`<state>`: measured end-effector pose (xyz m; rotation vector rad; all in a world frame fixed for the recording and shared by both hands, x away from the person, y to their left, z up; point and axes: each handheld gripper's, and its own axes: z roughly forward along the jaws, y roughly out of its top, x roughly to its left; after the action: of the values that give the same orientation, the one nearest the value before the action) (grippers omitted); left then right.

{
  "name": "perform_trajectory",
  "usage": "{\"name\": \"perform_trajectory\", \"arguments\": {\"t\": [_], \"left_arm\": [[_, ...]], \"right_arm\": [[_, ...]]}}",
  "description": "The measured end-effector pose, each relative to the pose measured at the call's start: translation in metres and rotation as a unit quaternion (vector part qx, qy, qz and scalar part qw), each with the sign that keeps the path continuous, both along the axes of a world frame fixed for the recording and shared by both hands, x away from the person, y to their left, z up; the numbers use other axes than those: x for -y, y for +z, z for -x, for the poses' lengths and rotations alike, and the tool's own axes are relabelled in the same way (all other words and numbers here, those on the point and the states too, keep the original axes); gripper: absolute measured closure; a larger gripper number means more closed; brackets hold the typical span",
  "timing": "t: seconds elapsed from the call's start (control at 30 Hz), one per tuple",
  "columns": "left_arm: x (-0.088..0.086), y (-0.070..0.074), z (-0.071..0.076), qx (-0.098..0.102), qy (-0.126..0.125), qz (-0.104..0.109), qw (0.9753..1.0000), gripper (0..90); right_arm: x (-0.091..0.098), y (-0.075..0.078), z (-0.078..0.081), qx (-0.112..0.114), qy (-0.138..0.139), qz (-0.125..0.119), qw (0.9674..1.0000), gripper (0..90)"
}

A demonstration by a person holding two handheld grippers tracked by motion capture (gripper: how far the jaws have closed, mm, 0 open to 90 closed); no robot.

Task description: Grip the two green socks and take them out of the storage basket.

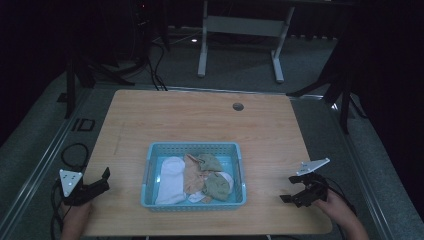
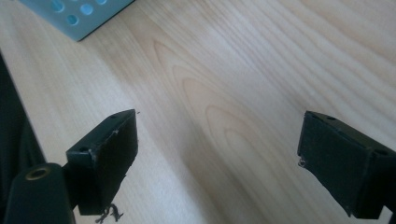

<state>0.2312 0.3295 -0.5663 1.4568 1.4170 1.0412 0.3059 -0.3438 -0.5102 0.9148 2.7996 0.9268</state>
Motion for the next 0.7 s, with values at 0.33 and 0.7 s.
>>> {"name": "perform_trajectory", "arguments": {"t": [0.33, 0.7], "left_arm": [[0.0, 0.0, 0.0, -0.001, -0.001, 0.002, 1.0, 0.3], [-0.001, 0.0, 0.0, 0.0, -0.002, 0.004, 1.0, 0.4]], "right_arm": [[-0.023, 0.012, -0.003, 0.001, 0.046, 0.016, 0.9988, 13.1], [-0.045, 0.028, -0.009, 0.01, 0.07, 0.014, 0.9974, 13.3]]}}
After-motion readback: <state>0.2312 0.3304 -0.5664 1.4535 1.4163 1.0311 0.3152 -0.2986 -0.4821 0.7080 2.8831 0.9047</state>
